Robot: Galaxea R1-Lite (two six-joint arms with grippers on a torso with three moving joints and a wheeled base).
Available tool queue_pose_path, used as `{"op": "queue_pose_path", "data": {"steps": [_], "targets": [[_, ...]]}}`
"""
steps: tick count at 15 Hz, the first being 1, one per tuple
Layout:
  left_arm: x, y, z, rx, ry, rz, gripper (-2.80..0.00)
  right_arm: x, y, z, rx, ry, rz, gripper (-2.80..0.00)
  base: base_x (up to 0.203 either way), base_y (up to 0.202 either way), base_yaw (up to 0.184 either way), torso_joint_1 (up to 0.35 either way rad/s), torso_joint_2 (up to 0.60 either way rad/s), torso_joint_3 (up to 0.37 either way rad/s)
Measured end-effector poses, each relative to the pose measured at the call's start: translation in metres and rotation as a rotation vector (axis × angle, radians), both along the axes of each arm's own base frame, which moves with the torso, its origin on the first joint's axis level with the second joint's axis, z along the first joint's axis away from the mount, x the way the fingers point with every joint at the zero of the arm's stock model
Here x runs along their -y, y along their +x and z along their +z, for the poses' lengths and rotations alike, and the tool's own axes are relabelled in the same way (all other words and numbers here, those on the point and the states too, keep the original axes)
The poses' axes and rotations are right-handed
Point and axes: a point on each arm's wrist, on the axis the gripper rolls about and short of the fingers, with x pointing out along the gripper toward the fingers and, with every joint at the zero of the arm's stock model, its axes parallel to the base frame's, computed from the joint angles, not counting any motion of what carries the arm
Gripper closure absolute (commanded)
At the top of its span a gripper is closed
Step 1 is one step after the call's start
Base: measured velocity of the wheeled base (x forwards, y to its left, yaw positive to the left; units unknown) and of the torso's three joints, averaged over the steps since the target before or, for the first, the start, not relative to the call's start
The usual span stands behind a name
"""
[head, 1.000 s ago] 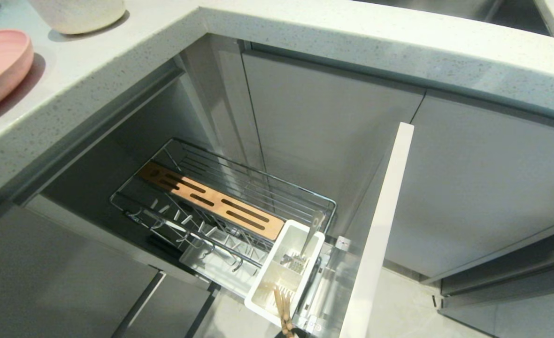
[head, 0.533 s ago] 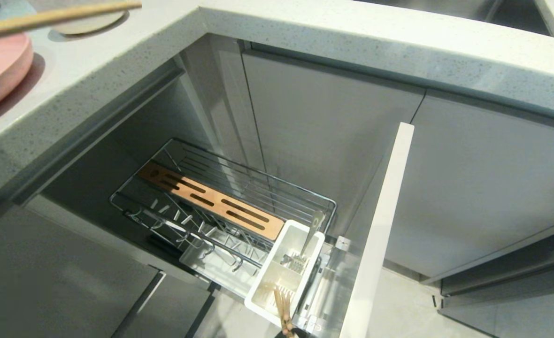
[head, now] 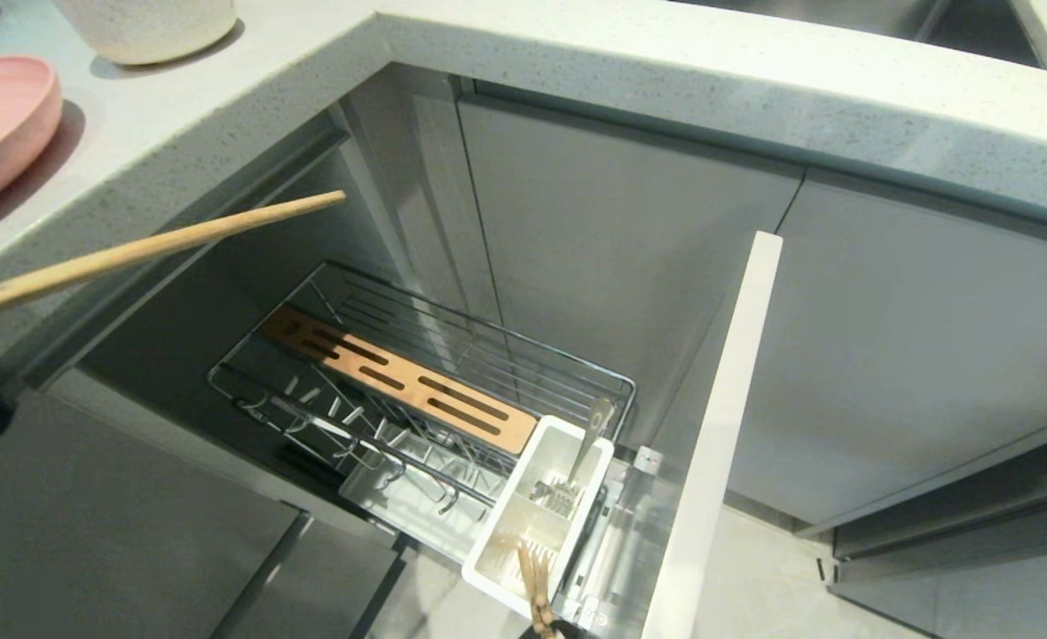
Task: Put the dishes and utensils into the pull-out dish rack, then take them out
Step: Pick up the chopsticks and place it in the cupboard
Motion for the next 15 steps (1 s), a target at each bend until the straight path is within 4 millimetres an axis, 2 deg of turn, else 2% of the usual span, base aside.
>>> {"op": "queue_pose_path", "data": {"steps": [5, 10, 15], "targets": [[-0.0045, -0.0048, -0.0067, 0.214, 0.247, -0.146, 0.00, 0.0000, 0.0000, 0.0000, 0.000, 0.000, 0.000, 0.00, 0.000, 0.000, 0.000, 0.000, 0.00, 0.000], [-0.0036, -0.0014, -0.0070, 0.243, 0.280, -0.157, 0.00, 0.0000, 0.0000, 0.0000, 0.000, 0.000, 0.000, 0.00, 0.000, 0.000, 0.000, 0.000, 0.00, 0.000], [-0.0055, -0.0086, -0.0071, 0.296, 0.271, -0.238, 0.00, 0.0000, 0.0000, 0.0000, 0.000, 0.000, 0.000, 0.00, 0.000, 0.000, 0.000, 0.000, 0.00, 0.000]]}}
